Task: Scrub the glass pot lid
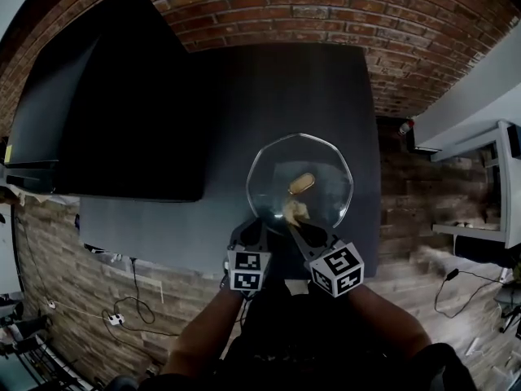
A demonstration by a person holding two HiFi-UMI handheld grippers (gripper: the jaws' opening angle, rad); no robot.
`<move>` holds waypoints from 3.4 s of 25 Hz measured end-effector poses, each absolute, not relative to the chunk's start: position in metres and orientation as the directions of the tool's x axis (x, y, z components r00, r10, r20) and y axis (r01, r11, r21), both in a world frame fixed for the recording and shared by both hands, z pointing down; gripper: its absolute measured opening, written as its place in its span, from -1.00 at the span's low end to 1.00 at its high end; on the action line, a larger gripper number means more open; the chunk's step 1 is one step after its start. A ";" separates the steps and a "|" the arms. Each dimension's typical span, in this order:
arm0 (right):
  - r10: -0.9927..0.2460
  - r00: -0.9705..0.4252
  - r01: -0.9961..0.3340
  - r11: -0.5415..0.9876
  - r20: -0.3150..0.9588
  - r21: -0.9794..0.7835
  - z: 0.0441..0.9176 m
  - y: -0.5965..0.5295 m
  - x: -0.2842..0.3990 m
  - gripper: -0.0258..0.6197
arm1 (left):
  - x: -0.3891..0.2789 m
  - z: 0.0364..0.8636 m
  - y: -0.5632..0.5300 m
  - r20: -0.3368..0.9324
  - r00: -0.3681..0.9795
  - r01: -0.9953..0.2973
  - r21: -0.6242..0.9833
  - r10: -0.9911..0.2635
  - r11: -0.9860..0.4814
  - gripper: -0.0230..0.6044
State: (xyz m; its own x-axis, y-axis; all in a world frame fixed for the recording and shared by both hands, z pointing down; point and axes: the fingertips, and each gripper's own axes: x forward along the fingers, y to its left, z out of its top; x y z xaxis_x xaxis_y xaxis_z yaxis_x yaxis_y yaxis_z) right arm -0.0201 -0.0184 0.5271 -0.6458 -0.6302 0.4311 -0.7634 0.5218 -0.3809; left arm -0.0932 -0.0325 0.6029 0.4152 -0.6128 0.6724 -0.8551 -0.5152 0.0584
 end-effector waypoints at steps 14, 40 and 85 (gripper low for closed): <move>-0.582 -0.606 -0.795 0.444 0.542 -0.412 0.588 -0.033 -0.059 -0.79 | -0.096 0.634 -0.048 0.700 0.478 -0.801 0.097 -0.531 -0.591 -0.82; -0.511 -0.613 -0.790 0.409 0.603 -0.457 0.612 -0.034 -0.057 -0.79 | -0.096 0.636 -0.047 0.702 0.485 -0.790 0.097 -0.521 -0.605 -0.82; -0.562 -0.554 -0.826 0.280 0.615 -0.489 0.612 -0.064 0.094 -0.79 | -0.096 0.636 -0.048 0.703 0.470 -0.804 0.091 -0.534 -0.587 -0.82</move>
